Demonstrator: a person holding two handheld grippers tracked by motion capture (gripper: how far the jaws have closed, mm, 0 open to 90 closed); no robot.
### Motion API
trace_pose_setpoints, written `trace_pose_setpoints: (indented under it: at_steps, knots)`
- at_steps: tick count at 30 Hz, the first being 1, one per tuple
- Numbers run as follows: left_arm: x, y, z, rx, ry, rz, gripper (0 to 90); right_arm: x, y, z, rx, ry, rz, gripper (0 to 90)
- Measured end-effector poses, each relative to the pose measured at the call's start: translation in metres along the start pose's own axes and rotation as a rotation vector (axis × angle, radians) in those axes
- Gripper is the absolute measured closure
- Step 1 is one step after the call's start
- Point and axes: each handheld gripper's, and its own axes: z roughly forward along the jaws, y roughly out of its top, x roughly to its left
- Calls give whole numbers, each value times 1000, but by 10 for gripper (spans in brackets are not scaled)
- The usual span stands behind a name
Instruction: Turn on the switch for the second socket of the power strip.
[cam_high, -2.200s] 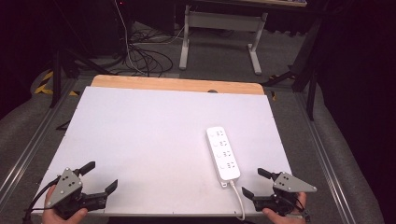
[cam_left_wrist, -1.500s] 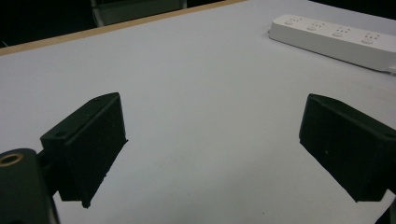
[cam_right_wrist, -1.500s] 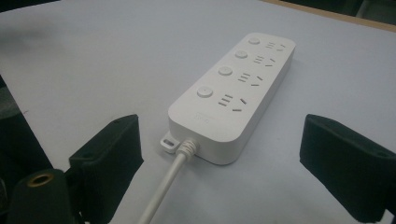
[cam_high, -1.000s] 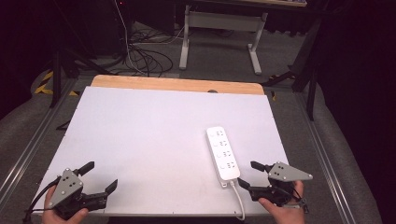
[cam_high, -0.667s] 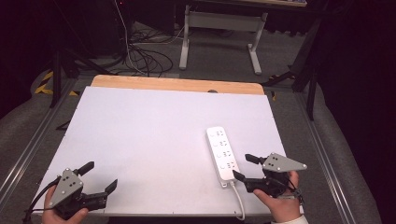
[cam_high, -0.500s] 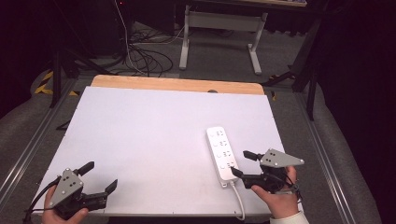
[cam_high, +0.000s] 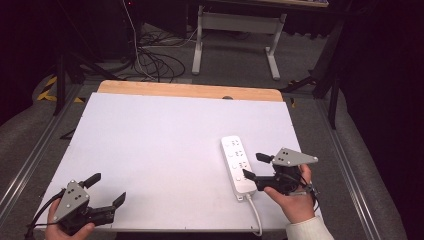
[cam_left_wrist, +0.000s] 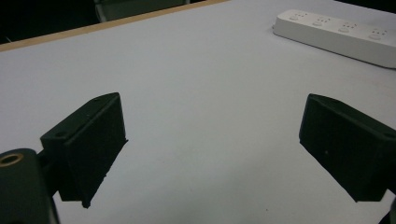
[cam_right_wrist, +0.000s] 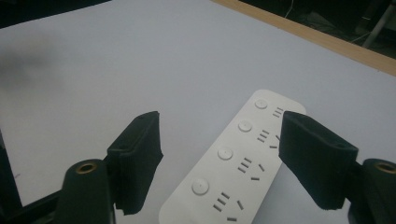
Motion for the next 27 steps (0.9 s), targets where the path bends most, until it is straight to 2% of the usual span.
trace_pose_setpoints:
  at_steps: [5, 9, 14, 19, 27]
  knots:
    - [0, 0, 0, -1, 2, -1, 78, -2, 4, 7, 10, -3, -10, 332]
    - [0, 0, 0, 2, 0, 1, 78, -4, 5, 11, 20, 3, -16, 408]
    - [0, 0, 0, 1, 3, 4, 78, -8, 8, 17, 34, 34, -24, 685]
    - [0, 0, 0, 3, 4, 4, 79, -11, 12, 26, 60, 24, -42, 900]
    - [0, 0, 0, 3, 3, 3, 79, -13, 15, 48, 134, 30, -49, 900]
